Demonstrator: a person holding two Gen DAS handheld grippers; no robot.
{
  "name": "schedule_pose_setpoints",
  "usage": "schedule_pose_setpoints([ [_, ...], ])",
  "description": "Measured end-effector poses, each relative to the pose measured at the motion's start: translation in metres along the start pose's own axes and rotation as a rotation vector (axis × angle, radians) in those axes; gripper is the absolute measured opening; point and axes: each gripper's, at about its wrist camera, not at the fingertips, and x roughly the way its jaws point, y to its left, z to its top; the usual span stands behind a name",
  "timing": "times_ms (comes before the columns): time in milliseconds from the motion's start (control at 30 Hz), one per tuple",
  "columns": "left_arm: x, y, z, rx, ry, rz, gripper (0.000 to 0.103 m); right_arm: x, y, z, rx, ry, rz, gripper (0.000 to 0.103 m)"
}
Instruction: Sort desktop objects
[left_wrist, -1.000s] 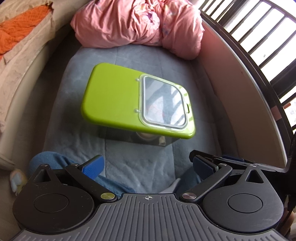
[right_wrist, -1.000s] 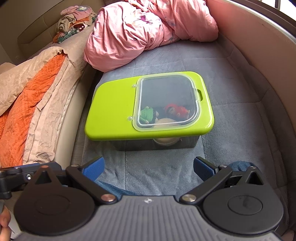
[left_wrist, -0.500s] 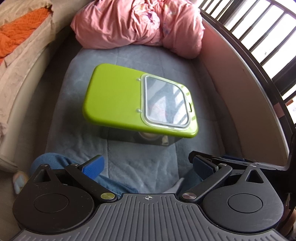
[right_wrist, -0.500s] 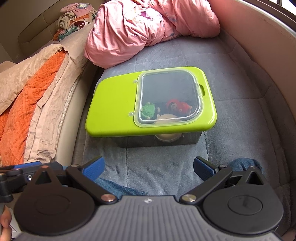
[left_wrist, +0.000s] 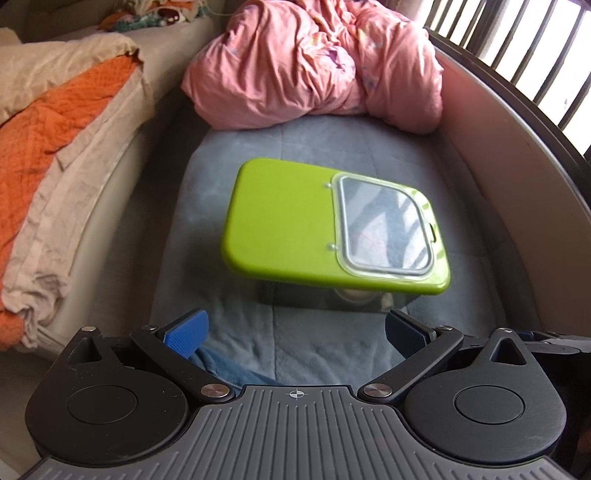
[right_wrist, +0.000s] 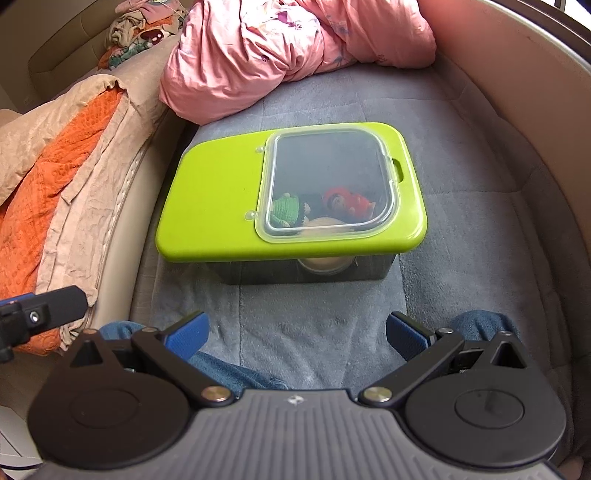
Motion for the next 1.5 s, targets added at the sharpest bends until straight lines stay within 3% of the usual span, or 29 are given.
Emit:
schedule_pose_setpoints([
  [567, 0.012, 0.005, -0.002, -0.005, 0.029, -0.038, 0.103, 0.001, 0.002, -0.002, -0.004, 0.007, 0.010, 0.103],
  [967, 0.019, 0.003, -0.005, 0.029, 0.021, 0.019, 0.103, 0.005, 0.003, -0.002, -0.008, 0.021, 0.022, 0.103],
  [1167, 0.023, 0.006, -0.006, 0.009, 0.047, -0.024, 0.103, 0.006, 0.002, -0.003, -0.001, 0.026, 0.026, 0.103],
  [1500, 0.024, 0.004, -0.007, 0.023, 0.047, 0.037, 0.103, 0.009, -0.001, -0.003, 0.001, 0.038, 0.037, 0.103],
])
